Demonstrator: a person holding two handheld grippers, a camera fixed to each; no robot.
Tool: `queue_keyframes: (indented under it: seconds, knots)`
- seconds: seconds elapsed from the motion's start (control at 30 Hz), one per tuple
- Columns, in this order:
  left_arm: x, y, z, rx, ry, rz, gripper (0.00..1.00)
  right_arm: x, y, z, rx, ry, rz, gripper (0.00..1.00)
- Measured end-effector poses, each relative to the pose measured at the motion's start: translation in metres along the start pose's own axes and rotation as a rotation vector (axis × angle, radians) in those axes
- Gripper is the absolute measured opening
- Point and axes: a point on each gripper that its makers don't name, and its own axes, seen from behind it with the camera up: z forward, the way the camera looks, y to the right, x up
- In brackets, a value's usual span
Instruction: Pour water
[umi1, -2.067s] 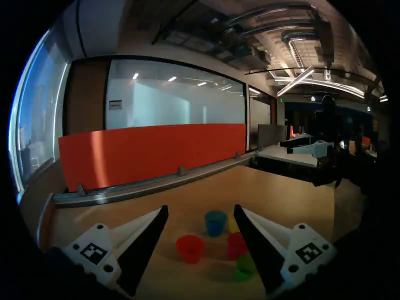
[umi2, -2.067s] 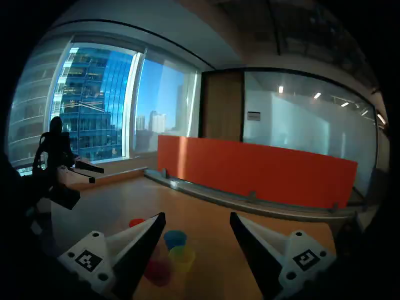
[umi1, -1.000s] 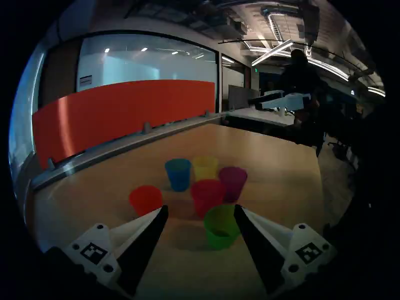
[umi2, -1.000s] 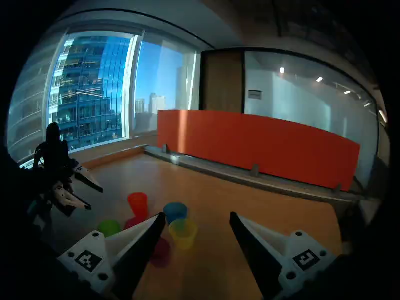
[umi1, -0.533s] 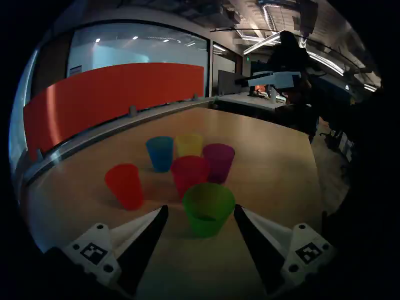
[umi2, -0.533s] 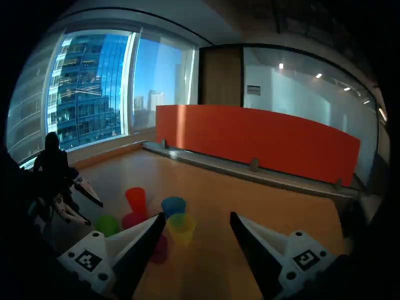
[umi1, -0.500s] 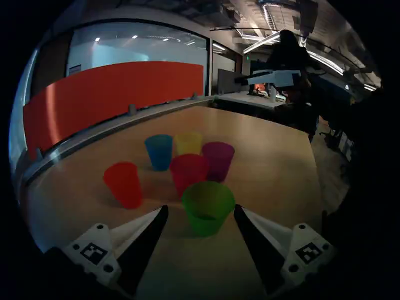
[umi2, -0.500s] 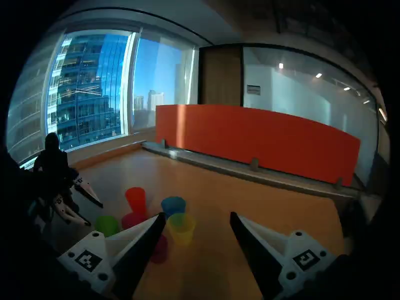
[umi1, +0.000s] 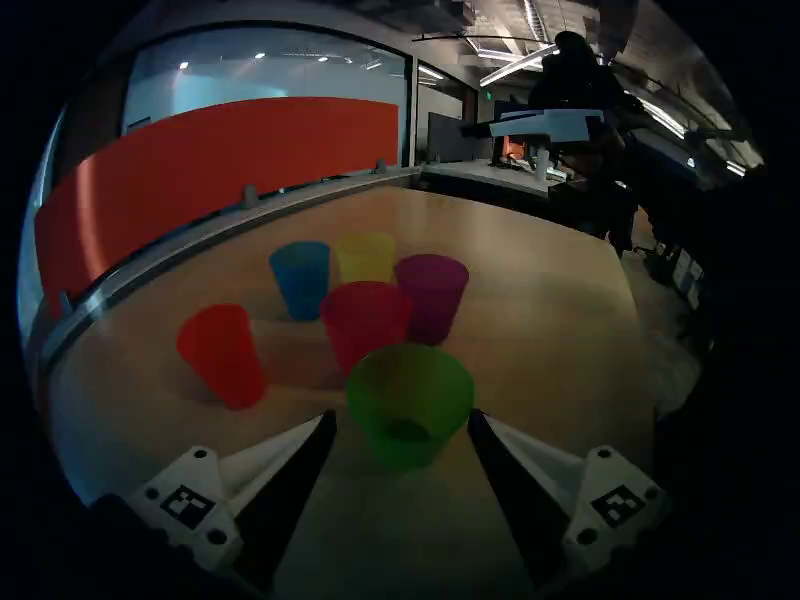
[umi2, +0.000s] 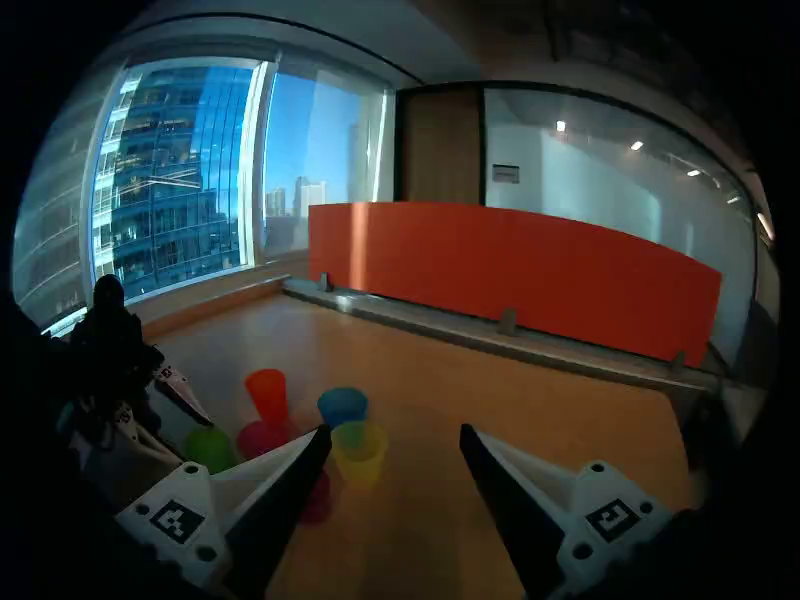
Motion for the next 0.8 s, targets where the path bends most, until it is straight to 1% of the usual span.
queue_keyframes:
  seconds: [0.23,0.47,0.77,0.8]
  knots:
    - [-0.001,0.002,0.015,-0.019,-0.024,0.007,0.98,-0.002,0.004,0.002,-0.002,-0.006,0.01,1.0]
    - [0.001,0.0,0.024,-0.027,-0.03,0.009,0.98,-0.004,0.007,0.005,-0.003,-0.01,0.016,1.0]
    - [0.004,0.001,0.031,-0.045,-0.031,-0.026,0.97,-0.005,0.007,0.011,0.001,-0.017,0.015,1.0]
    - [0.004,0.001,0.031,-0.047,-0.032,-0.029,0.93,-0.005,0.007,0.011,0.002,-0.018,0.014,1.0]
